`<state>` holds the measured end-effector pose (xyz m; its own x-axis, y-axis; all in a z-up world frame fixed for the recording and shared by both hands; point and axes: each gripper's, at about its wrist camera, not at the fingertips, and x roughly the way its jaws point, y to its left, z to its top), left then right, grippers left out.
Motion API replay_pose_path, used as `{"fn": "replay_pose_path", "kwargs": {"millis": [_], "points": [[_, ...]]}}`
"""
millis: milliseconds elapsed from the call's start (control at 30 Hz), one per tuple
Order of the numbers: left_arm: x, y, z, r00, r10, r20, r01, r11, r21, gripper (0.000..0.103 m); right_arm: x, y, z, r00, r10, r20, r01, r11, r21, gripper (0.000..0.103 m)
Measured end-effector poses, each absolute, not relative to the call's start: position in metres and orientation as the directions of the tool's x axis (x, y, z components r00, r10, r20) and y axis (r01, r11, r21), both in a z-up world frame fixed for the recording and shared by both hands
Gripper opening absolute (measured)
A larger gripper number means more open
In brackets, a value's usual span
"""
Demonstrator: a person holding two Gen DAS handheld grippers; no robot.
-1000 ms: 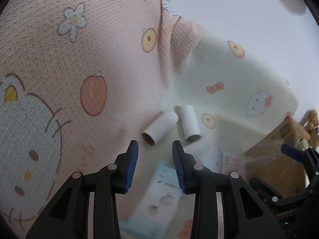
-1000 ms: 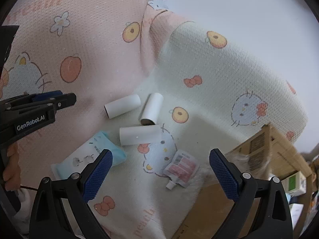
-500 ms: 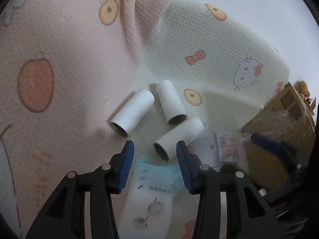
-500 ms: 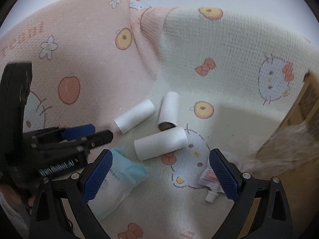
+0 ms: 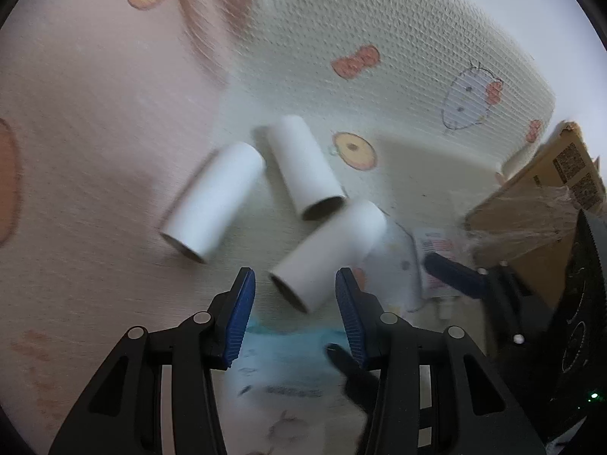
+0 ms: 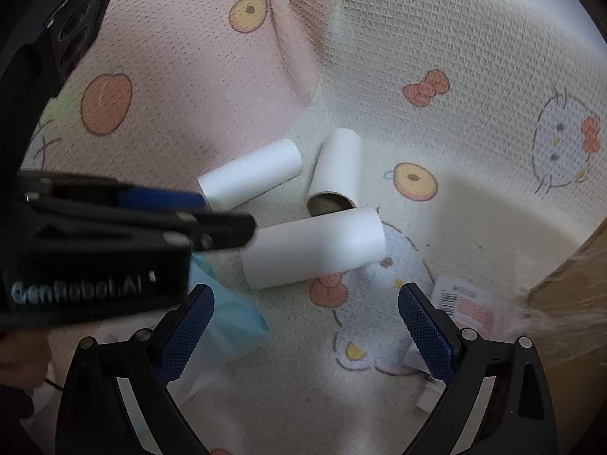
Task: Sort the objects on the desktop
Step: 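Move the left tool toward the white cardboard tubes on the bed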
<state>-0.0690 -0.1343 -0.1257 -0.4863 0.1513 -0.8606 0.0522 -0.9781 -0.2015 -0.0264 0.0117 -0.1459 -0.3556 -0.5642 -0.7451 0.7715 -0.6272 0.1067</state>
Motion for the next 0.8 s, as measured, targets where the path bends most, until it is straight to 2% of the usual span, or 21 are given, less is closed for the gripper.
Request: {"fn": "replay_pose_path", "kwargs": {"millis": [100,200,267,367,600,800], "points": [[-0.077,-0.137,-0.134,-0.457,0.231,-0.859,0.086,-0.950,-0.301,0.048,-0.035,0.012,-0.147,-0.363,-0.573,-0.735,0.760,-0.638,0.122,0.097],[-0.084,-0.145,-0.143,-0.445,0.255,-0.859,0.147,-0.925,-0.351,0.048,-0.046,0.009,-0.150,-0.365,-0.546,-0.754,0.744,-0.658,0.116,0.095],[-0.089,-0.147,-0.149,-0.435,0.273,-0.858,0.173,-0.910,-0.378,0.048,-0.053,0.009,-0.153,-0.359,-0.531,-0.768,0.733,-0.669,0.120,0.086],[-0.093,-0.149,-0.155,-0.425,0.285,-0.859,0.201,-0.896,-0.396,0.048,-0.062,0.014,-0.158,-0.350,-0.511,-0.785,0.707,-0.694,0.136,0.079],[-0.095,-0.141,-0.155,-0.417,0.299,-0.858,0.191,-0.894,-0.405,0.048,-0.064,0.030,-0.160,-0.279,-0.559,-0.781,0.666,-0.699,0.262,0.078],[-0.097,-0.132,-0.159,-0.390,0.331,-0.859,0.170,-0.891,-0.421,0.048,-0.046,0.024,-0.152,-0.304,-0.567,-0.765,0.724,-0.660,0.202,0.078]]}}
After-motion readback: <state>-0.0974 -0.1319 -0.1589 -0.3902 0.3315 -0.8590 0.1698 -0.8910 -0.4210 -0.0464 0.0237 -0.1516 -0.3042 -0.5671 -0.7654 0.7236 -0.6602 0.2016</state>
